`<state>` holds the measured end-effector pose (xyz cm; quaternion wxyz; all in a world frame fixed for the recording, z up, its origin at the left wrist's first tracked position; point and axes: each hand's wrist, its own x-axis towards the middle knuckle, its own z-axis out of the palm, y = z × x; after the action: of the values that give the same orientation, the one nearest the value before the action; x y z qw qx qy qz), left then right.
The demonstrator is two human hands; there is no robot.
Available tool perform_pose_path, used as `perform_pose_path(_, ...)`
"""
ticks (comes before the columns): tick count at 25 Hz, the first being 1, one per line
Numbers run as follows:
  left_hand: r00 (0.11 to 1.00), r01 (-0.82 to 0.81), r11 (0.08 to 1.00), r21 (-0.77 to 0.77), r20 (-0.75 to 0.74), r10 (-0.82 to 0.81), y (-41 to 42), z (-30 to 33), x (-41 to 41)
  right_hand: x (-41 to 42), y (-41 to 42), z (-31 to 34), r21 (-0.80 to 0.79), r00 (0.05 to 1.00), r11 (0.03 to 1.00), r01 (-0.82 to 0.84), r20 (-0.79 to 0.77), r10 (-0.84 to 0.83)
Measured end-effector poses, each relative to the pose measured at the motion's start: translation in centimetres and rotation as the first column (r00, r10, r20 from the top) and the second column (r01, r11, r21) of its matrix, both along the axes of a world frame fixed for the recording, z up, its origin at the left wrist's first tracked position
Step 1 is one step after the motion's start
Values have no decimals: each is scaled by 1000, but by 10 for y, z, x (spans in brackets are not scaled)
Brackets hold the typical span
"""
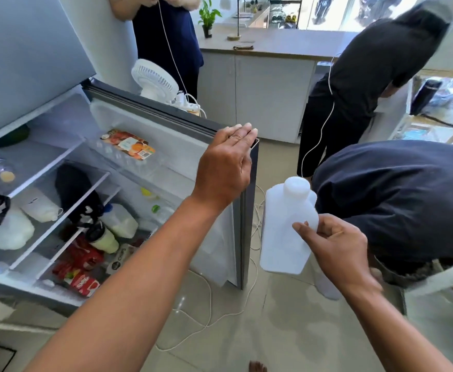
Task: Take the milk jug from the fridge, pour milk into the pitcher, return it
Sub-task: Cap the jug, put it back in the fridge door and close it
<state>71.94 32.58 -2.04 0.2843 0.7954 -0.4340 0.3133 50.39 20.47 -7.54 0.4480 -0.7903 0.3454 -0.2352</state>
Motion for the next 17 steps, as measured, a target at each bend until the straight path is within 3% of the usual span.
perform_pose_path(7, 1000, 1, 999, 37, -13, 0, -57, 3, 29, 8, -15, -3, 20, 998, 998, 64, 1, -64)
perform_pose_path(17, 992, 100, 980, 173, -99, -83, -52, 11, 31, 19, 5, -6, 9, 998, 998, 61, 13, -61)
